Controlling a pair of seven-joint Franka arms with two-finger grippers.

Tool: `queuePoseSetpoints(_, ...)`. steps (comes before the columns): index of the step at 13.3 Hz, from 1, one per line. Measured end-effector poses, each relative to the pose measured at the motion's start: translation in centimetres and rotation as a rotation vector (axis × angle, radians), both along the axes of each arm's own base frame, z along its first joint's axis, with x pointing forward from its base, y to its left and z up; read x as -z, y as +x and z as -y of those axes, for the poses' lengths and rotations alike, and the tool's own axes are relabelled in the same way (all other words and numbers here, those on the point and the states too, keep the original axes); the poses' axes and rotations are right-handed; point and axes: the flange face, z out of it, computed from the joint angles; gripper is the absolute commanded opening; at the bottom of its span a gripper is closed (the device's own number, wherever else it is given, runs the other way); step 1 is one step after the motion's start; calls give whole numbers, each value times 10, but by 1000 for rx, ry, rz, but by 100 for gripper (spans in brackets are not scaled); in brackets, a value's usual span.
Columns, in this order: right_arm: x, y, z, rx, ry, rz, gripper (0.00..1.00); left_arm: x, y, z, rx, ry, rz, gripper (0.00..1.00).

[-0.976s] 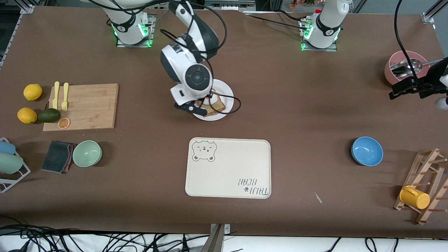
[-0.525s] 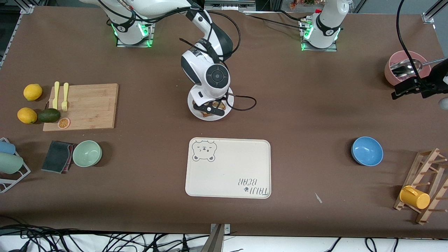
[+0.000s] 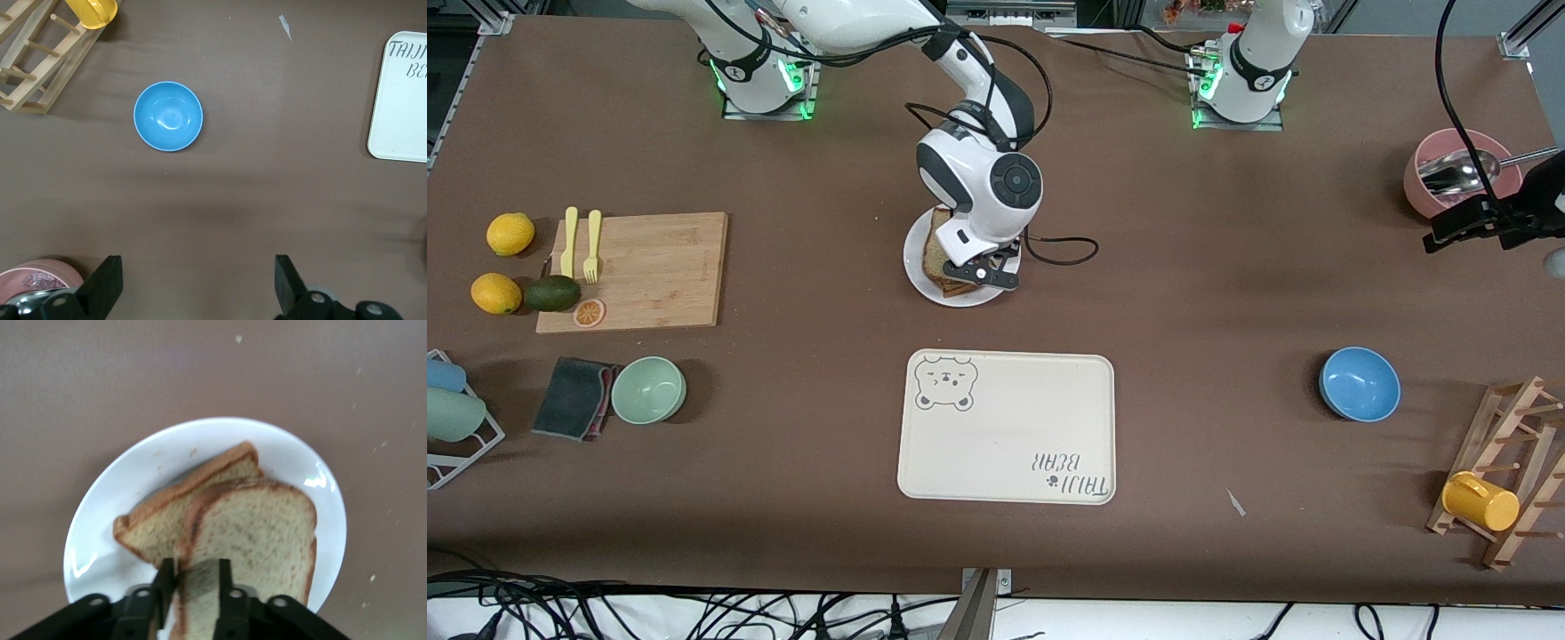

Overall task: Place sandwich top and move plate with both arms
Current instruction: 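Lower the bread onto the egg slice and open the right gripper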

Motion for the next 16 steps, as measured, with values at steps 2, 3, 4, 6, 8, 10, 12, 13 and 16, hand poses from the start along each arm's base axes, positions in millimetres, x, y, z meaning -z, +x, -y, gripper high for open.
queuePoseSetpoints(2,-6,8,2,-4,2,20,100,0,0,1,-1,-8,1,100)
queuePoseSetpoints(3,-13,15,5,-6,10,28,100,0,0,1,-1,-9,1,100)
queuePoseSetpoints(4,-22,27,11,-16,22,35,100,0,0,0,-2,-10,1,100)
queuePoseSetpoints(6,-50,54,35,-45,46,42,100,0,0,-1,-4,-10,1,100)
queuePoseSetpoints(8,-84,81,73,-66,64,20,100,0,0,-1,-5,-10,1,100)
queuePoseSetpoints(10,-119,109,121,-89,132,-36,100,0,0,-2,-5,-10,1,100)
queuePoseSetpoints(12,-155,137,183,-128,191,-69,100,0,0,-2,-6,-11,1,100)
queuePoseSetpoints(13,-171,150,219,-159,213,-78,100,0,0,-2,-6,-11,1,100)
queuePoseSetpoints(16,-210,174,323,-241,253,-107,100,0,0,-2,-6,-11,0,100)
